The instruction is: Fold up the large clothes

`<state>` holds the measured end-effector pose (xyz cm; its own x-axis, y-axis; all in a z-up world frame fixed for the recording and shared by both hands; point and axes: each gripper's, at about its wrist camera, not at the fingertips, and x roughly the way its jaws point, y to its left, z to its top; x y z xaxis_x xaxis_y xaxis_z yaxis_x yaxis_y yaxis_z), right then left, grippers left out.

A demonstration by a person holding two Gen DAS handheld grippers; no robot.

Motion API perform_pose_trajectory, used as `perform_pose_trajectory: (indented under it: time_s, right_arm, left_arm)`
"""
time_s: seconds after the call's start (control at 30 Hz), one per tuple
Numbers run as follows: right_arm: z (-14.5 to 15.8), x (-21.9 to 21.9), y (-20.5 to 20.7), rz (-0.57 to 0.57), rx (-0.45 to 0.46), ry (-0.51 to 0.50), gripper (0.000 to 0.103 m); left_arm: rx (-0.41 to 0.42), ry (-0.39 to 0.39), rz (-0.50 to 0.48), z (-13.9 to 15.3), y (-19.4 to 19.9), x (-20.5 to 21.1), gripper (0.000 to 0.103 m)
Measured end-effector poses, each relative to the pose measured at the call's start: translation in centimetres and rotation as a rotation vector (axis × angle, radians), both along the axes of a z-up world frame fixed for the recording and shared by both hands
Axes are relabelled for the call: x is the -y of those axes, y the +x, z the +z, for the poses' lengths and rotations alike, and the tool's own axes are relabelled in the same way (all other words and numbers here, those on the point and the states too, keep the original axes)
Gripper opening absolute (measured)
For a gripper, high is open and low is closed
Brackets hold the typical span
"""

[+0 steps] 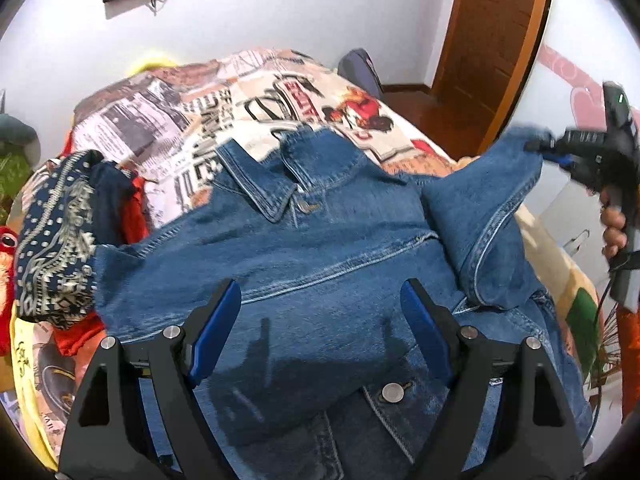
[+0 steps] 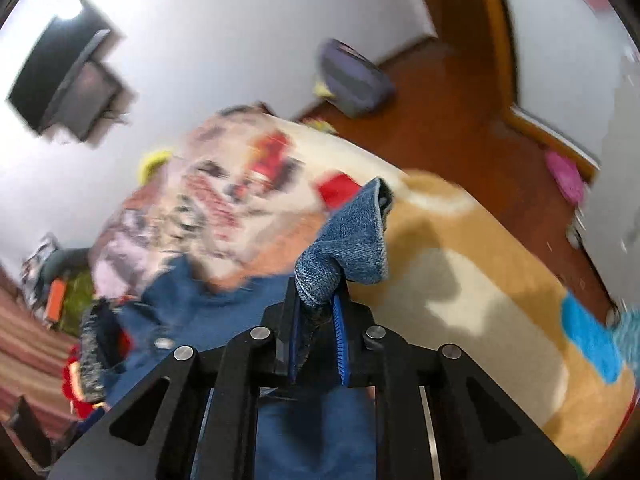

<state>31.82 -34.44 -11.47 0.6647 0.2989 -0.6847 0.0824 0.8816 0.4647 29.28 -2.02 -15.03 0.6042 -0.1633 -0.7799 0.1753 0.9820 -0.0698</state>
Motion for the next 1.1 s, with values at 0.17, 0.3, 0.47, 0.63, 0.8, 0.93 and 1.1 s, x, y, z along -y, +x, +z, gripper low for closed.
perform_pose_trajectory:
  time_s: [0.17, 0.3, 0.47, 0.63, 0.8, 0.93, 1.1]
  right_arm:
    - [6.5, -6.5, -0.8, 0.146, 0.158, -0.035, 0.013]
    - [9.6, -12.9, -1.4, 0.286, 0.231, -0.03, 0.013]
    - [9.2, -21.3, -2.5, 0.465, 0.222, -0.037, 0.013]
    - [3.5, -28.1, -4.0, 0.628, 0.088, -0.097, 0.012]
    - [-4.0, -31.2, -5.2, 0.756, -0.128, -0.128, 0.012]
    - [-7.3, -33.1, -6.6, 0.831, -0.292, -0.172, 0.016]
    - [-6.4, -34.6, -9.2, 0.966, -0.252, -0.34, 0.025]
  left_arm:
    - [0.081, -0.003, 0.031, 3.0, -2.1, -2.3, 0.082]
    - [0.133, -0.029, 0.078, 5.1, -3.8, -5.3, 0.082]
    - [0.172, -0.062, 0.153, 6.5, -6.5, -10.1, 0.082]
    - [0.14, -0.08, 0.223, 5.4, -8.4, -14.5, 0.082]
    - [0.061, -0.118, 0.274, 3.0, -9.8, -17.7, 0.082]
    - [0.008, -0.139, 0.29, 1.1, -10.6, -18.5, 0.082]
    - [-0.059, -0.193, 0.3, -1.0, -10.6, -18.5, 0.082]
